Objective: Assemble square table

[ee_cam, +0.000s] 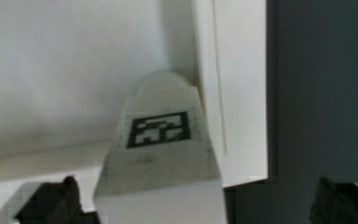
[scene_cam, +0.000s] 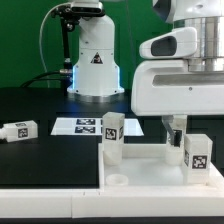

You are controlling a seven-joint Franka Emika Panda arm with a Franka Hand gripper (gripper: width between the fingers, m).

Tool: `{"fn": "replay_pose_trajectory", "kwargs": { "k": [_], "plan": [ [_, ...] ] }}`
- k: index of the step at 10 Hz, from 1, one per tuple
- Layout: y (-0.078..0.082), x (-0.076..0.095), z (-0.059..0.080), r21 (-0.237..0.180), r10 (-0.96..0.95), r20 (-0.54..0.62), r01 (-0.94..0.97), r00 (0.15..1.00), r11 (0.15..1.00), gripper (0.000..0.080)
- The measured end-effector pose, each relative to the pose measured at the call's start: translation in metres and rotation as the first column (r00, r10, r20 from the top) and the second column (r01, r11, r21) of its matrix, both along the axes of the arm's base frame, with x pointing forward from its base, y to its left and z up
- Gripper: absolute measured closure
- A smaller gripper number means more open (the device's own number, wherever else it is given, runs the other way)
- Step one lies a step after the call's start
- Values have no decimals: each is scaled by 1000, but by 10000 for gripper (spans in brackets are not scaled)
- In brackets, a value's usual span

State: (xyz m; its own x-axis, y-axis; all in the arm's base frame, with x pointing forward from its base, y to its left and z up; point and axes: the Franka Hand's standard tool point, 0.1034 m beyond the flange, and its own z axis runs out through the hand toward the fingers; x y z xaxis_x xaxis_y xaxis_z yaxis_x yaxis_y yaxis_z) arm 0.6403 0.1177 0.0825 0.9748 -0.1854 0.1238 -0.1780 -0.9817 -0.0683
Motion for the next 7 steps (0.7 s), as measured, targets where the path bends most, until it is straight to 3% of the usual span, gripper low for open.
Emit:
{"fn": "replay_pose_trajectory", "kwargs": {
  "k": [1, 3, 5, 7],
  "plan": [
    [-1, 0, 0, 0, -1, 0, 1, 1000, 1000, 165],
    [-1, 0, -1, 17, -126, -8, 126, 992, 992, 512],
    [-6, 2, -1, 32, -315, -21, 316, 949, 948, 511],
    [-5, -1, -2, 48, -535, -49, 537, 843, 842, 511]
  ]
}}
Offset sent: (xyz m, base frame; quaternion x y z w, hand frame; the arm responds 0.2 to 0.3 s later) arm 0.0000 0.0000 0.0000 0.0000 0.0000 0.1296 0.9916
